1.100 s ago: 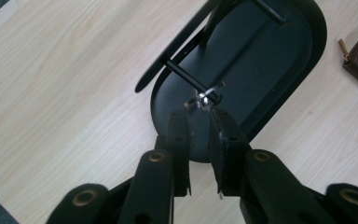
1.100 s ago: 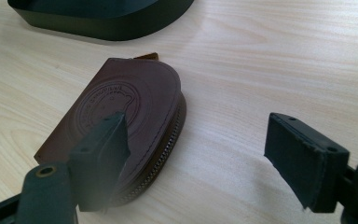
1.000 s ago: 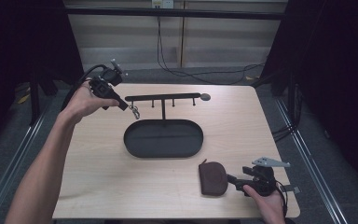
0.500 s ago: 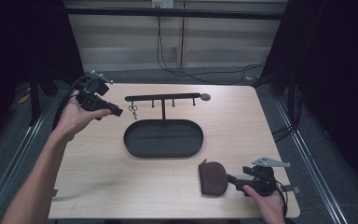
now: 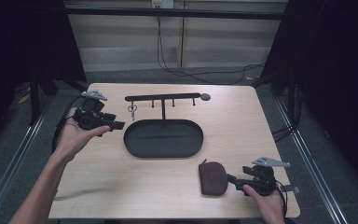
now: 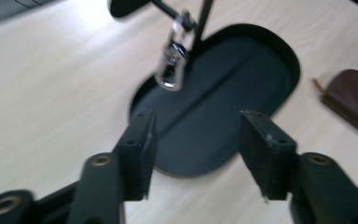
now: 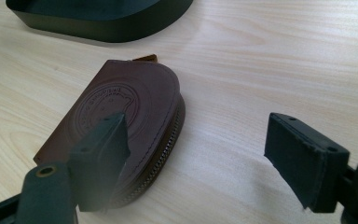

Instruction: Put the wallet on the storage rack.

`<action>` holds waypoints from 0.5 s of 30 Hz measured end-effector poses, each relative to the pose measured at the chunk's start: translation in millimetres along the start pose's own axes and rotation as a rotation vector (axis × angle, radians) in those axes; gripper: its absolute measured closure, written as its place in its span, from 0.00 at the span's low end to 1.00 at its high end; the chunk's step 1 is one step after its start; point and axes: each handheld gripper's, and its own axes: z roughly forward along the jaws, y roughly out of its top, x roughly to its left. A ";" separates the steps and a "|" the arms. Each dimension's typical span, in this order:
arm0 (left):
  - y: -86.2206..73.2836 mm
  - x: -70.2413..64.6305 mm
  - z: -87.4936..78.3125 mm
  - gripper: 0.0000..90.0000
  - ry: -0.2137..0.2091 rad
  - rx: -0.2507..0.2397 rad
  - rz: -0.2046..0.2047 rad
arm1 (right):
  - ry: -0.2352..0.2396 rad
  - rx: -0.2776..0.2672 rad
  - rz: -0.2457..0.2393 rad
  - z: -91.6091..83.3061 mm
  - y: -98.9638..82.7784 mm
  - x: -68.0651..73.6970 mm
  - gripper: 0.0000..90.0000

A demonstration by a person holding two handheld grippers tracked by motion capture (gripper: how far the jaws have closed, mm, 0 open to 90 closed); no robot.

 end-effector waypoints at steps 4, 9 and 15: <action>-14.8 -3.8 1.6 0.42 0.034 -0.001 -0.026 | -0.004 0.000 0.000 -1.4 -0.6 0.3 0.24; -35.7 -8.8 10.1 0.33 0.032 -0.026 -0.053 | -0.002 -0.001 0.000 -1.4 -0.5 0.6 0.24; -59.2 -13.8 9.3 0.20 -0.014 -0.048 -0.066 | -0.004 -0.001 0.000 -1.2 -0.5 0.4 0.24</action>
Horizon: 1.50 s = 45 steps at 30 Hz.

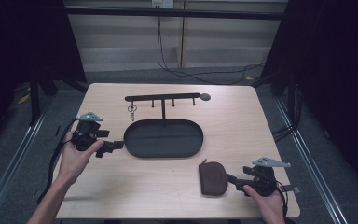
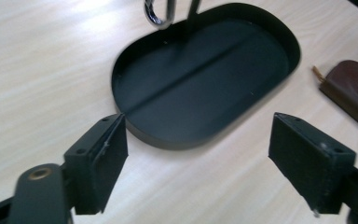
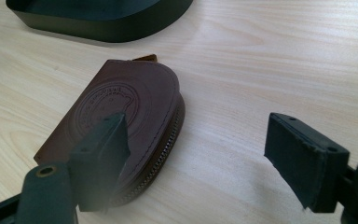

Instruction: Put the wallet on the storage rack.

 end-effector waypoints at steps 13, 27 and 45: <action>-41.1 -24.0 3.4 0.18 -0.014 -0.047 0.016 | 0.008 -0.002 0.003 -0.9 0.6 0.0 0.23; -84.7 -37.5 -3.0 0.18 -0.013 -0.109 -0.033 | 0.020 -0.020 0.011 -4.2 2.9 0.5 0.24; -109.9 -41.6 14.0 0.23 -0.030 -0.034 -0.025 | 0.101 0.128 -0.004 -9.0 31.1 10.4 0.27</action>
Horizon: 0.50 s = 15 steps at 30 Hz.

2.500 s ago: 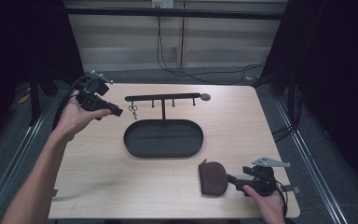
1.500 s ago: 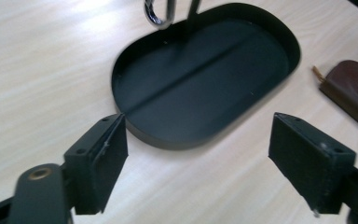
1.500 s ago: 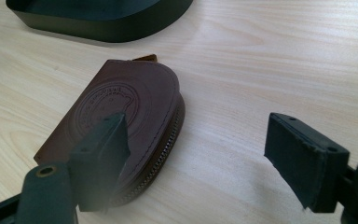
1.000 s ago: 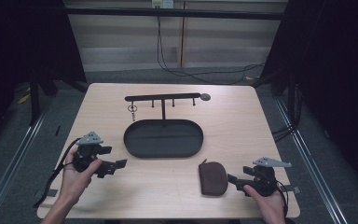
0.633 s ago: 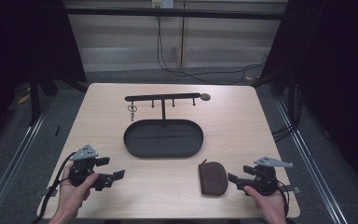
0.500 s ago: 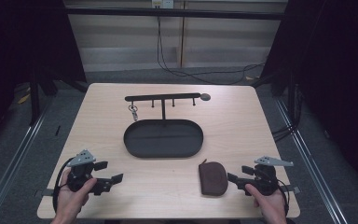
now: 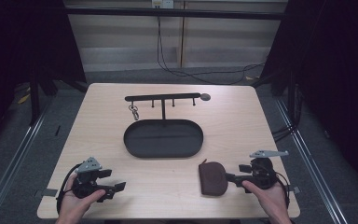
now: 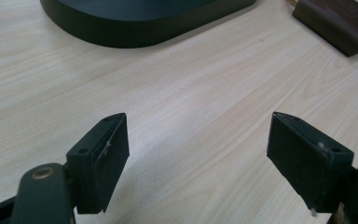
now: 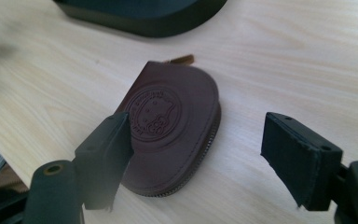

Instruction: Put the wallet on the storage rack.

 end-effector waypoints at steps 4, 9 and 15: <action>0.6 2.5 -0.2 0.23 0.000 -0.001 0.000 | -0.011 0.062 -0.028 10.6 5.3 5.4 0.25; 1.1 4.1 -0.4 0.21 -0.029 0.002 0.004 | -0.011 0.105 -0.071 19.8 10.5 11.5 0.25; 1.2 1.8 -1.9 0.21 -0.010 0.004 0.026 | 0.002 0.174 -0.072 22.6 26.0 15.0 0.25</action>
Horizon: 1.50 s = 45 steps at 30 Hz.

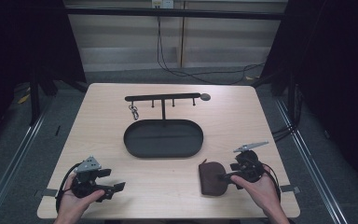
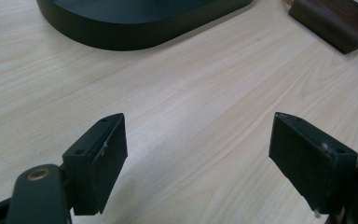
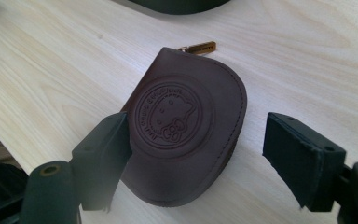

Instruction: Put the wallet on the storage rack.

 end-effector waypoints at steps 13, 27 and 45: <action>0.4 -0.9 -0.5 0.22 0.005 0.004 0.010 | -0.008 0.162 -0.005 11.3 23.3 -1.5 0.20; 0.6 -0.7 -1.4 0.22 0.005 0.007 0.024 | -0.009 0.300 -0.027 32.5 38.5 1.2 0.20; 0.4 0.7 -3.7 0.24 0.014 -0.006 0.015 | -0.034 0.427 -0.015 60.0 48.3 2.8 0.16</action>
